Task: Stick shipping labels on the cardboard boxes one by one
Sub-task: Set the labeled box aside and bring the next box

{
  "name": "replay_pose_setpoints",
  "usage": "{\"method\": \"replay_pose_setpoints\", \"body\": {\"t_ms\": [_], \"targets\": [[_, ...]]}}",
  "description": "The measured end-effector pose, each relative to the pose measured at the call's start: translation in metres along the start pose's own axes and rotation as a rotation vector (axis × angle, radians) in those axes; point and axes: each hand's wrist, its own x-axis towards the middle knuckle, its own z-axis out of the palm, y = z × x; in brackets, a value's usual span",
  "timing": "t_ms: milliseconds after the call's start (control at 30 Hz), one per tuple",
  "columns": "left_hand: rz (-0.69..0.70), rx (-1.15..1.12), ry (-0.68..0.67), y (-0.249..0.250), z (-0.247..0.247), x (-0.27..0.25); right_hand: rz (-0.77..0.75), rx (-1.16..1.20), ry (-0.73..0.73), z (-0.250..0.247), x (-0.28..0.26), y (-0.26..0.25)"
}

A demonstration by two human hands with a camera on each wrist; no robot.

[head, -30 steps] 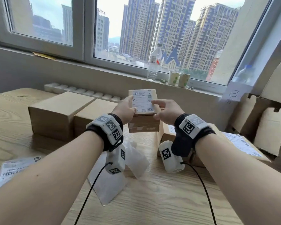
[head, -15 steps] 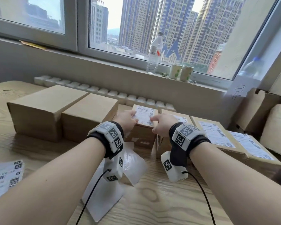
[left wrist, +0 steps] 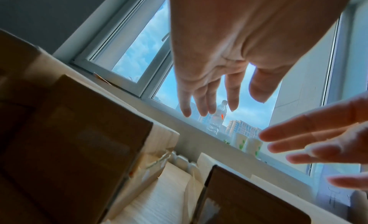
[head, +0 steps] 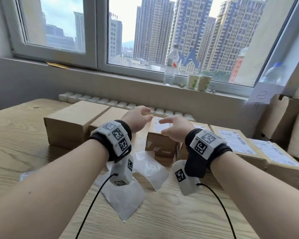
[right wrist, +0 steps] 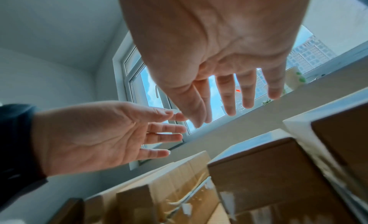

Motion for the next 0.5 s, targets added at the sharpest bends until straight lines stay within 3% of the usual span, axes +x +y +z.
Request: {"method": "replay_pose_setpoints", "body": {"t_ms": [267,500], "targets": [[-0.124,-0.054,0.144,-0.038,-0.057,-0.026,-0.048,0.106,-0.026,0.016,-0.010,-0.042],[-0.196,-0.142,0.168,-0.067,-0.080,-0.027,-0.038,0.061,-0.217,0.049,0.008,-0.076]]}}
